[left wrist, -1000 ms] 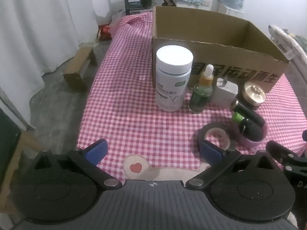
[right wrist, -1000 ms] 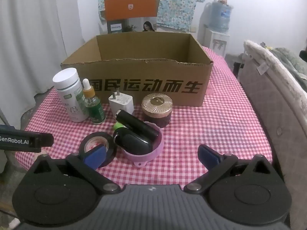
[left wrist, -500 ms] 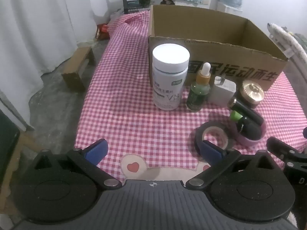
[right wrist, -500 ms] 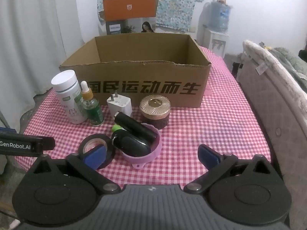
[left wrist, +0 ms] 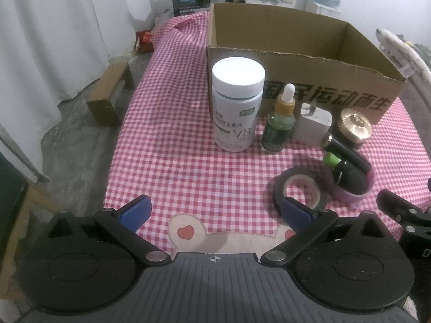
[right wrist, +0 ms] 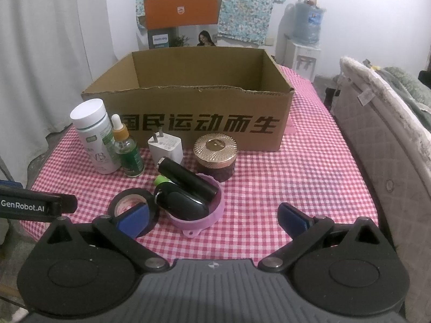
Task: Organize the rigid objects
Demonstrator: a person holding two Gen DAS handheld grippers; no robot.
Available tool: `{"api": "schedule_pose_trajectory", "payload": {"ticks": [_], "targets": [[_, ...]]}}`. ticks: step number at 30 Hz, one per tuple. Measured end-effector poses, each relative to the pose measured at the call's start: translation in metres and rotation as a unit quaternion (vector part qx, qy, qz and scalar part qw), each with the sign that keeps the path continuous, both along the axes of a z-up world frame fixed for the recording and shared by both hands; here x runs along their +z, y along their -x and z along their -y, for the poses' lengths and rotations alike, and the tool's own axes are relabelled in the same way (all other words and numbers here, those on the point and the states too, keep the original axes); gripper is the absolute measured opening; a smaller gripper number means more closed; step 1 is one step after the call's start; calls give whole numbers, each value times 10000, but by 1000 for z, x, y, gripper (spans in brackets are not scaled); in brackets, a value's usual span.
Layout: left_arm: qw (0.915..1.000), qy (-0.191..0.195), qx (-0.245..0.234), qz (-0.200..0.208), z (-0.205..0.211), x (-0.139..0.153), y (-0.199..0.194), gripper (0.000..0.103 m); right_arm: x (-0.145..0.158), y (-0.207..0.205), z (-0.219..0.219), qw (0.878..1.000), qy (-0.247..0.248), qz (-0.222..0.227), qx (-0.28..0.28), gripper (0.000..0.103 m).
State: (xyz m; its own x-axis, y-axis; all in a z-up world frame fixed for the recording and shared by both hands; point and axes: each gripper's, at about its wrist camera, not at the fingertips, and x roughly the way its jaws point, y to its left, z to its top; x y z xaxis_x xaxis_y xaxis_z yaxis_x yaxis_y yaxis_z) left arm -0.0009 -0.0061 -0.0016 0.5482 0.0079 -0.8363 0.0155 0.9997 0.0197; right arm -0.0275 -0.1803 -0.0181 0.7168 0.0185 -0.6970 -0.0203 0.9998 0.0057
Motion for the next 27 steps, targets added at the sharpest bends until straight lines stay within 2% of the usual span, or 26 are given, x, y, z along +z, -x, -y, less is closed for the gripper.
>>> {"api": "schedule_pose_trajectory", "payload": {"ticks": [27], "targets": [[10000, -29, -21, -62, -1, -3, 0, 103, 1, -1, -2, 10000, 26, -22, 64, 103]]}}
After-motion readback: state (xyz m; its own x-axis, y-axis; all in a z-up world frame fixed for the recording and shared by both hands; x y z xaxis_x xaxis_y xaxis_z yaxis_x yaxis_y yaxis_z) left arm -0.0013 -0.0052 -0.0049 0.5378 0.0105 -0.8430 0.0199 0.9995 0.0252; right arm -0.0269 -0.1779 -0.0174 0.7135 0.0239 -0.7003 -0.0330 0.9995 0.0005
